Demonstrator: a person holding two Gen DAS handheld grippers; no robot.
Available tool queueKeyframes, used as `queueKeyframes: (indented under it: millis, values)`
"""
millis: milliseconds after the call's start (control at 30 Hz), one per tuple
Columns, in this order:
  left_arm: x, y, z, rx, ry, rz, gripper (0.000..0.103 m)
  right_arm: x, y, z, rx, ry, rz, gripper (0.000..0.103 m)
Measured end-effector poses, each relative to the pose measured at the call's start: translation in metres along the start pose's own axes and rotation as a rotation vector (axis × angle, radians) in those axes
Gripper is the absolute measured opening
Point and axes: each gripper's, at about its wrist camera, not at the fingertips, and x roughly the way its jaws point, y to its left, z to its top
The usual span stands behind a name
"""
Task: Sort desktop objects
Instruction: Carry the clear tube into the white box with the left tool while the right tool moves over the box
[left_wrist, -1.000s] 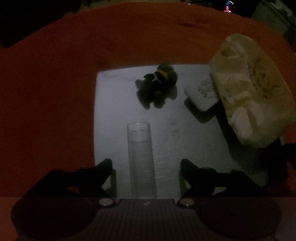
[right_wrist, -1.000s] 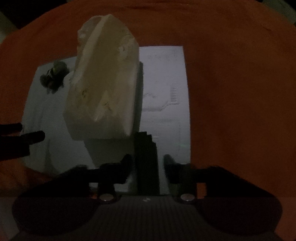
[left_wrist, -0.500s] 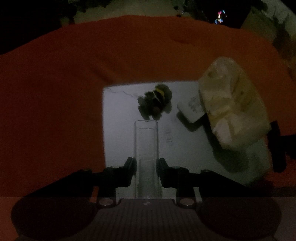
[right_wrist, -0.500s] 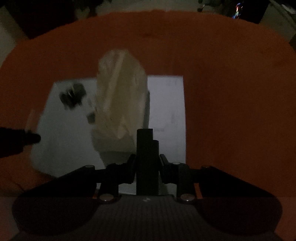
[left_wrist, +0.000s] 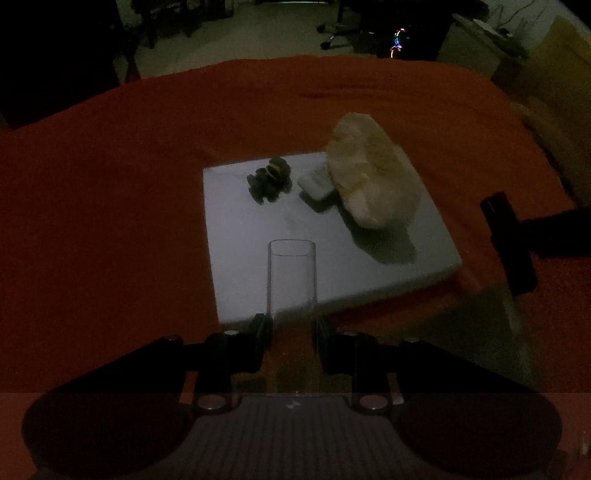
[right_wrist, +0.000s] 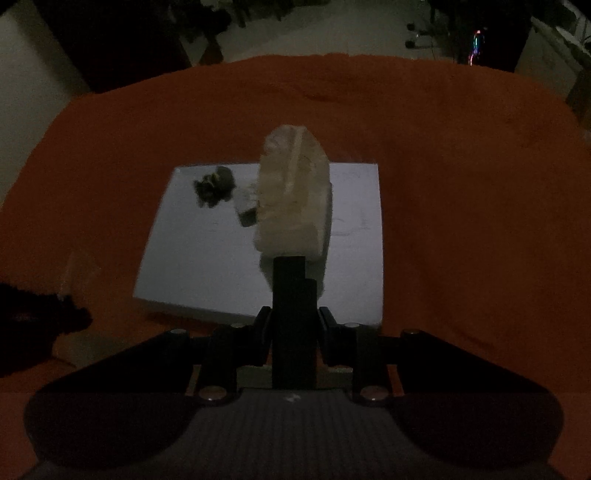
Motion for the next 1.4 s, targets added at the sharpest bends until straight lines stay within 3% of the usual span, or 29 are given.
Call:
queueKeyframes:
  millis: [200, 300, 433, 733, 933, 1100, 1333, 1400]
  values:
    - [-0.030, -0.021, -0.045, 0.022, -0.027, -0.019, 0.024, -0.033, 0.012, -0.031, 0.008, -0.028, 0.070, 0.028]
    - [-0.025, -0.025, -0.062, 0.010, -0.043, -0.022, 0.024, -0.032, 0.020, -0.050, -0.006, -0.027, 0.097, 0.028]
    - [-0.002, -0.029, -0.085, 0.015, -0.004, -0.014, 0.024, -0.018, 0.026, -0.076, 0.015, 0.007, 0.137, 0.028]
    - [0.039, -0.020, -0.121, -0.019, 0.048, 0.030, 0.024, 0.007, 0.043, -0.132, 0.032, 0.011, 0.102, 0.028]
    - [0.058, -0.029, -0.141, 0.058, 0.093, 0.067, 0.024, 0.043, 0.045, -0.168, 0.073, 0.120, 0.063, 0.028]
    - [0.071, -0.045, -0.149, 0.086, 0.137, 0.062, 0.024, 0.072, 0.055, -0.177, 0.029, 0.213, 0.048, 0.028]
    - [0.091, -0.053, -0.166, 0.108, 0.217, 0.097, 0.024, 0.088, 0.068, -0.179, -0.031, 0.220, 0.006, 0.028]
    - [0.092, -0.054, -0.171, 0.127, 0.200, 0.121, 0.024, 0.092, 0.072, -0.180, -0.032, 0.220, -0.007, 0.028]
